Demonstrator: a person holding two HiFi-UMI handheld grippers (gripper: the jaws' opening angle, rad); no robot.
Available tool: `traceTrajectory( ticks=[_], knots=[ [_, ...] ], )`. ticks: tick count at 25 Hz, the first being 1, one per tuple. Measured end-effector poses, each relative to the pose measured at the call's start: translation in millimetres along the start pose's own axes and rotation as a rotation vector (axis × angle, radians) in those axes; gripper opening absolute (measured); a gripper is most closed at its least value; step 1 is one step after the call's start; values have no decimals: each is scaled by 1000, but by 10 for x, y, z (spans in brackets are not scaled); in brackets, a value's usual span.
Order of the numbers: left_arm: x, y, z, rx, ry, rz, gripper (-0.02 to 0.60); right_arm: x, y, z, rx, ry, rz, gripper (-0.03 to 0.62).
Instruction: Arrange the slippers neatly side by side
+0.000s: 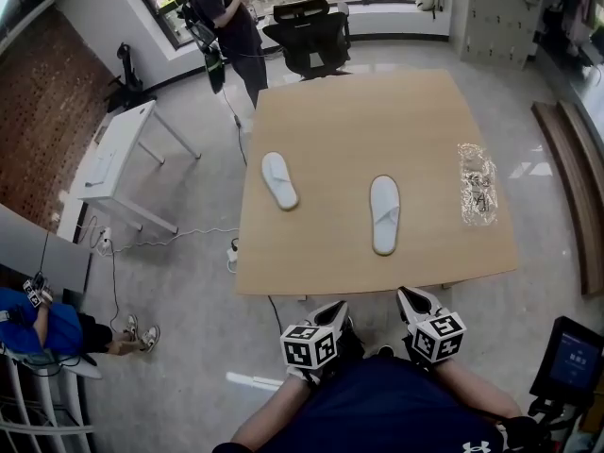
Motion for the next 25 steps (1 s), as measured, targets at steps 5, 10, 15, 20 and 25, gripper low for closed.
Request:
traceTrajectory(
  ticks=[5,10,15,20,25],
  knots=[
    [-325,219,-267,-15,-35,4,3,31,36,-412,-8,-31,5,11],
    [-498,464,-350,-34,-71,13,3,-66,186,-607,-20,-73,12,11],
    [-816,495,-454,-46,-102,22,3,-154,132,-840,-29,-103,37,11],
    [-1054,536,-471,-52,-120,31,3,-262,122,-945,-57,-121,54,11],
    [-1136,504,-504,-64,-109,77,3,-270,105,-1049,-110,-117,55,11]
  ],
)
Point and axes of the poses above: the fingertips, and each gripper's own axes: z backward along the fingers, x to its right, y out of its top, the point moved 8 cm from there along z, backward along the fingers, and after that the axes turned 11 degrees about x, right-handed, at the moved point
